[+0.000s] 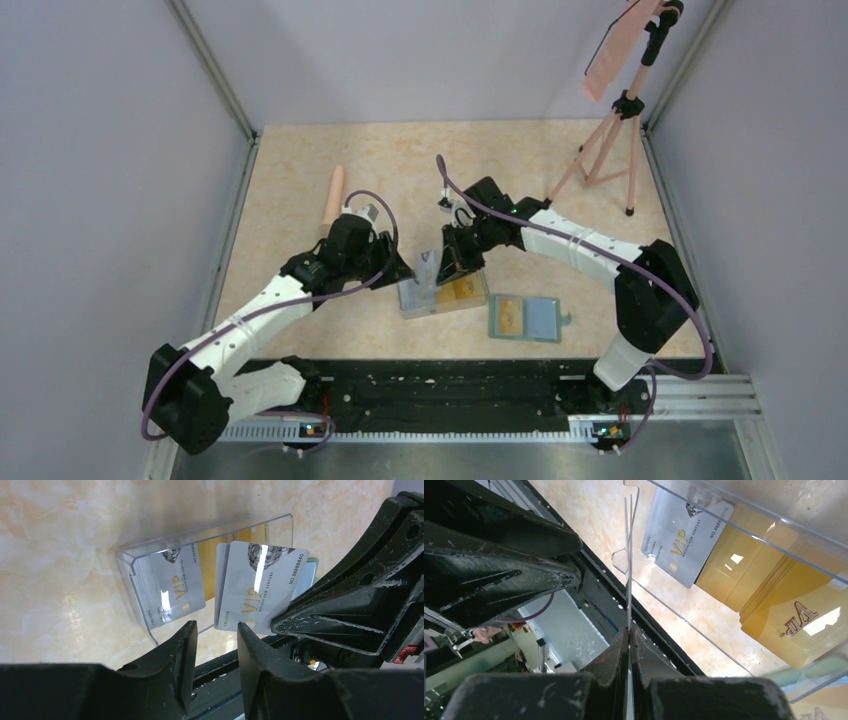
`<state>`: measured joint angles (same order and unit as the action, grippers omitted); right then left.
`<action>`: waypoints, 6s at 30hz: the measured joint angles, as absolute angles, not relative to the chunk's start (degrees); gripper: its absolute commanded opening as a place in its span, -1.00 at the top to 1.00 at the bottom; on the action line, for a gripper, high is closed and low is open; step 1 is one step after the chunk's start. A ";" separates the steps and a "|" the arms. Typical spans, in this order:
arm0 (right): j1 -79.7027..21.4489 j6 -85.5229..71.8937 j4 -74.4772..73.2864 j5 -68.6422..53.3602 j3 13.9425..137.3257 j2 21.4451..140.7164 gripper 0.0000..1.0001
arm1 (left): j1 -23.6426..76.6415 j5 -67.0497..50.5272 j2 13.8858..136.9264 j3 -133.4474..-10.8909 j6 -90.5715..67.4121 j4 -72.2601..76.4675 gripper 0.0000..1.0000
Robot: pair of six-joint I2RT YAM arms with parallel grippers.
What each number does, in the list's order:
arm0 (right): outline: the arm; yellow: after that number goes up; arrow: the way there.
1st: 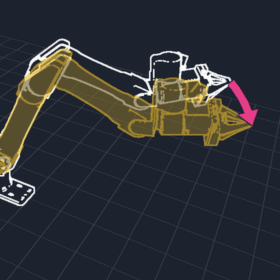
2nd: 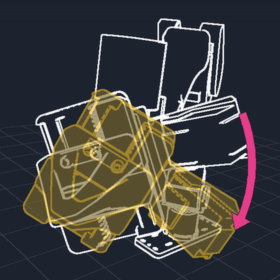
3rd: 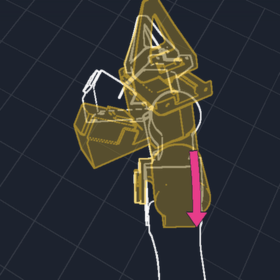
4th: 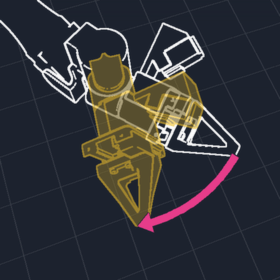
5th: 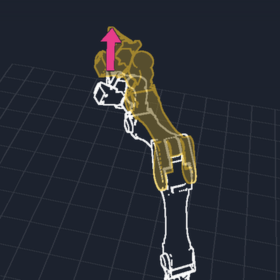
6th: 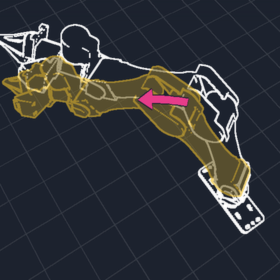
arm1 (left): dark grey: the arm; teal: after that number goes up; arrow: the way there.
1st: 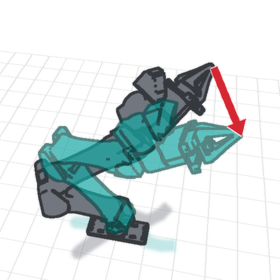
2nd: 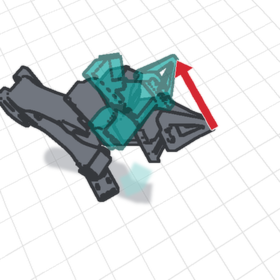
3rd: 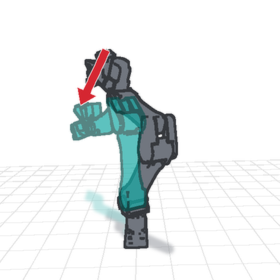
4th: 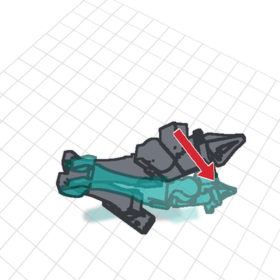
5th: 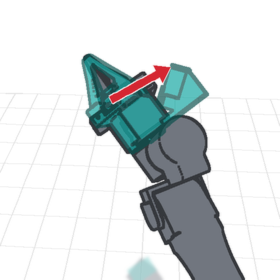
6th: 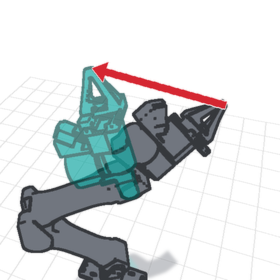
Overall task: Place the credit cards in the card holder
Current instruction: Pick up the credit card from the storage box, then insert the credit card into the card holder.
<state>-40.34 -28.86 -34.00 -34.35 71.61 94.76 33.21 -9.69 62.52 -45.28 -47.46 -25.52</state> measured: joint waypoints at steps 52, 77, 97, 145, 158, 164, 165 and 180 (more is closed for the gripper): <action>-42.70 -28.53 -28.60 -28.01 68.53 103.98 0.11 | 31.97 -11.05 71.24 -44.84 -47.09 -30.37 0.27; -41.10 -32.05 -23.75 -28.29 66.65 104.07 -0.02 | 37.41 -1.91 87.29 -53.41 -44.88 -31.79 0.35; -41.06 -33.89 -18.04 -32.36 64.42 105.67 0.61 | 42.44 2.83 91.39 -57.25 -44.69 -33.10 0.54; -33.04 -33.04 -30.94 -33.58 69.17 81.69 1.00 | 40.58 -6.83 64.71 -44.07 -49.71 -13.85 -0.10; -30.52 -38.22 -25.78 -41.28 62.61 76.86 1.00 | 38.52 -15.42 61.23 -32.80 -58.35 7.53 -0.05; -29.04 -38.76 -25.71 -41.45 62.54 75.61 1.00 | 38.35 -10.13 56.07 -32.77 -59.44 4.14 -0.16; -28.93 -38.76 -25.71 -41.47 62.52 75.46 1.00 | 38.24 -9.37 55.24 -32.77 -59.61 3.64 -0.17; -27.97 -39.68 -24.32 -44.49 61.45 75.22 1.00 | 36.07 -20.01 61.58 -32.51 -63.92 19.25 -0.17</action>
<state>-27.97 -39.68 -24.32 -44.49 61.45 75.22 36.07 -20.01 61.58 -32.51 -63.92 19.25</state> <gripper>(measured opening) 0.003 0.590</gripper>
